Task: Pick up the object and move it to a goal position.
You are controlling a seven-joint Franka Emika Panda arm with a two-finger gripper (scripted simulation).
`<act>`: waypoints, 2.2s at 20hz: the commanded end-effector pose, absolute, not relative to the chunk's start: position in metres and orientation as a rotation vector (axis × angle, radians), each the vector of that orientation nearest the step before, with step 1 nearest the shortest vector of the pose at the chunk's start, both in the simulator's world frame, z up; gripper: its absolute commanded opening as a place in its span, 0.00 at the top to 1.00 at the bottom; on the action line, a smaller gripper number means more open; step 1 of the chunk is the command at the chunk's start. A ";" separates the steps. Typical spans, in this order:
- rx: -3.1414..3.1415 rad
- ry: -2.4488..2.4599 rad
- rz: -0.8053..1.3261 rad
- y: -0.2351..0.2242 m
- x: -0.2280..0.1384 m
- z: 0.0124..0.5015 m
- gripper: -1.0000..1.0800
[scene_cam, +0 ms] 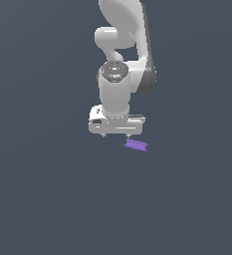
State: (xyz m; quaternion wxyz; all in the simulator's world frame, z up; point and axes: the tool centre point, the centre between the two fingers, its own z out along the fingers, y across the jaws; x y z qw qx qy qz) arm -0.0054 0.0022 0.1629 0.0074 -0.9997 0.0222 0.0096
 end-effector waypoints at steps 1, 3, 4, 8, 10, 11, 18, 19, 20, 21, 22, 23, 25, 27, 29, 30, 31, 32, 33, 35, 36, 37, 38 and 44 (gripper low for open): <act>-3.126 0.060 0.029 0.003 -0.005 0.163 0.04; -3.127 0.038 0.029 0.004 -0.006 0.161 0.04; -3.128 0.023 0.029 0.004 -0.006 0.160 0.04; -3.130 -0.062 0.029 0.008 -0.007 0.156 0.04; -3.131 -0.119 0.029 0.011 -0.007 0.153 0.04; -3.130 -0.151 0.029 0.013 -0.007 0.151 0.04; -3.109 -0.446 0.028 0.027 -0.011 0.136 0.04; -3.102 -0.498 0.027 0.030 -0.012 0.133 0.04; -3.094 -0.551 0.027 0.032 -0.012 0.131 0.04; -3.085 -0.604 0.027 0.035 -0.013 0.128 0.04; -3.075 -0.657 0.027 0.038 -0.014 0.125 0.04; -3.064 -0.710 0.026 0.040 -0.015 0.123 0.04; -3.039 -0.815 0.026 0.046 -0.016 0.118 0.04; -3.010 -0.919 0.025 0.051 -0.018 0.112 0.04; -2.977 -1.022 0.023 0.057 -0.020 0.107 0.04; -2.959 -1.074 0.023 0.060 -0.021 0.105 0.04; -2.940 -1.124 0.022 0.063 -0.022 0.102 0.04; -2.920 -1.175 0.021 0.066 -0.023 0.100 0.04; -2.899 -1.225 0.020 0.069 -0.024 0.097 0.04; -2.855 -1.324 0.018 0.075 -0.026 0.093 0.04; -2.832 -1.373 0.017 0.078 -0.027 0.090 0.04; -2.809 -1.418 0.015 0.080 -0.028 0.088 0.04; -2.786 -1.461 0.014 0.083 -0.029 0.086 0.04; -2.669 -1.662 0.007 0.096 -0.034 0.076 0.04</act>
